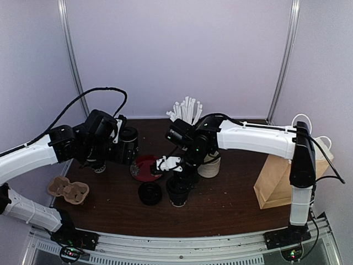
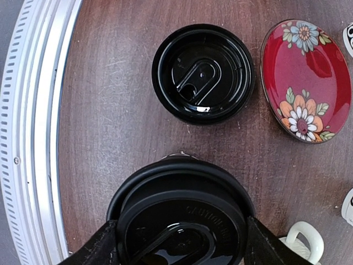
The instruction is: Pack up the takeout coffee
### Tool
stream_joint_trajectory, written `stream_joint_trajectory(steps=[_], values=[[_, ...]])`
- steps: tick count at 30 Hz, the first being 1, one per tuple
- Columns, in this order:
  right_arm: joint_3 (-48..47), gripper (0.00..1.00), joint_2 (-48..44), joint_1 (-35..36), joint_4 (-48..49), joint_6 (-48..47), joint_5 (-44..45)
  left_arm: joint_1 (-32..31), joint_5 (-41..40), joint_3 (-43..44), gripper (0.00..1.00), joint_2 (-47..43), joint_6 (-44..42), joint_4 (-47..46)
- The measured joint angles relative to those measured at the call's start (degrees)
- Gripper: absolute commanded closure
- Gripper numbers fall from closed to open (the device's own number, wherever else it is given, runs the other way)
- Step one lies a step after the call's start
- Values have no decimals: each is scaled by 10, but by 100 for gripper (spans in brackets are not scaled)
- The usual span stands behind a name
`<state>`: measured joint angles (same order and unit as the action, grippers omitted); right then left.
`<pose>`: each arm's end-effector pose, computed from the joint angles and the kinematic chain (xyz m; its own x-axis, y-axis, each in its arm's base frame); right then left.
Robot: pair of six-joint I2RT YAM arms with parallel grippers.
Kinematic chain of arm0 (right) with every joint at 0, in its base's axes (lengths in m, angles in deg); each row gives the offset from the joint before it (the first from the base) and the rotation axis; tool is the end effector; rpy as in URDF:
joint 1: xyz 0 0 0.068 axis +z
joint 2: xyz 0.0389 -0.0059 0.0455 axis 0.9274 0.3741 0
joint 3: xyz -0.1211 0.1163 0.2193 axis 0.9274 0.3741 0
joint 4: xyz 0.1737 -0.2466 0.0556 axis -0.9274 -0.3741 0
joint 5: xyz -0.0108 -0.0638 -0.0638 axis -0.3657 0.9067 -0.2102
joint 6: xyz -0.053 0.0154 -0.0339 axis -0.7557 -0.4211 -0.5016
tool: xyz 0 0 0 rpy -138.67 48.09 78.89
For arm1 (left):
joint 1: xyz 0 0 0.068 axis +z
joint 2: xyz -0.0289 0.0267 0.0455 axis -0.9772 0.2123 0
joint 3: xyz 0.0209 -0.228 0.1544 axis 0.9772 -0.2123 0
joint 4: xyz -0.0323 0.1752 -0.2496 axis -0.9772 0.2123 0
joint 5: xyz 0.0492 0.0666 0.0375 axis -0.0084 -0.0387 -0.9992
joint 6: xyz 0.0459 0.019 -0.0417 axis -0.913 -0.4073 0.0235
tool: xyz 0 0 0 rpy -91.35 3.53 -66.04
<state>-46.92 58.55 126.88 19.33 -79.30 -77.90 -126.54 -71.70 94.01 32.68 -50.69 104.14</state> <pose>0.2278 0.4084 0.2392 0.0816 -0.8890 -0.4506 -0.9907 -0.1218 0.0610 0.2116 -0.2182 0.2993 -0.7061 0.0003 -0.7081 0.2136 0.9535 -0.2126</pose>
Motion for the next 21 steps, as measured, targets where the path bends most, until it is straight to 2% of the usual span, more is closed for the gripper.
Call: stream_joint_trajectory(steps=[6,12,15,21], values=[[-7,31,-1,0,-15,7,9,0,0,0,14,0,0,0],[-34,31,-44,-27,-43,19,11,0,0,0,14,0,-3,1],[-61,31,-79,-66,-51,26,15,1,0,0,14,0,-7,1],[-96,30,-150,-191,-53,37,49,1,3,5,14,9,-15,7]])
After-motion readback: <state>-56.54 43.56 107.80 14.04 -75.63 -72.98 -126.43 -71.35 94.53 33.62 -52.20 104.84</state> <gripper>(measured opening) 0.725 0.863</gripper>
